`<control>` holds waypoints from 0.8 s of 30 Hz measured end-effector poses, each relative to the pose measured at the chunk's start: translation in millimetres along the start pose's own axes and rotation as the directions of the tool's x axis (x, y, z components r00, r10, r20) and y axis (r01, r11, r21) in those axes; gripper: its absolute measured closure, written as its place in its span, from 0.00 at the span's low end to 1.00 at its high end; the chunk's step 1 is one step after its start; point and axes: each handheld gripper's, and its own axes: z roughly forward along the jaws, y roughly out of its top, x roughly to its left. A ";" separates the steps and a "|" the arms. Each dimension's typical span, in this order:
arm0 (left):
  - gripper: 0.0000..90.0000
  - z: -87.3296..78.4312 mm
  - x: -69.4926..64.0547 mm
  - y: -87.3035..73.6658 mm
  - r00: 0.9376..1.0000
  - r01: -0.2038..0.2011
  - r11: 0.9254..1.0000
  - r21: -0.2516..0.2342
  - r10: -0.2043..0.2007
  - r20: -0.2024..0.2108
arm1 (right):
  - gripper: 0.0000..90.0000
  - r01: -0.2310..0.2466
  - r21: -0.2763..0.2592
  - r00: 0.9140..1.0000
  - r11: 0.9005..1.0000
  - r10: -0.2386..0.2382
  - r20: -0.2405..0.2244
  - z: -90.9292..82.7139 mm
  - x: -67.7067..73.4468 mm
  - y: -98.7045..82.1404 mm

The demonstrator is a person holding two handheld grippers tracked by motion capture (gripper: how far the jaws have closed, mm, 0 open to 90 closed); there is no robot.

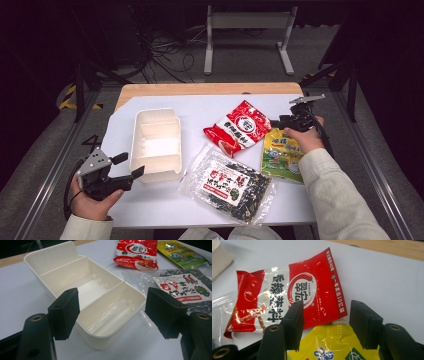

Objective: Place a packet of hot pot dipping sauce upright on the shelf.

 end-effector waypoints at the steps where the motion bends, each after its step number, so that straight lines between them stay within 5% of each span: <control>1: 0.32 -0.5 0.0 -0.5 1.000 0.000 1.000 0.002 0.000 -0.002 | 0.49 -0.008 0.010 1.000 1.000 0.008 0.000 4.2 -1.4 -0.3; 10: 0.31 -5.8 -0.6 -7.9 1.000 0.008 1.000 0.011 -0.008 -0.015 | 0.45 -0.063 0.067 0.998 0.996 0.062 0.011 26.5 -13.5 -2.1; 24: 0.31 -8.6 -1.3 -12.3 1.000 0.018 1.000 0.014 -0.018 -0.026 | 0.56 -0.119 0.062 0.988 0.991 0.124 -0.096 41.7 -13.2 -1.4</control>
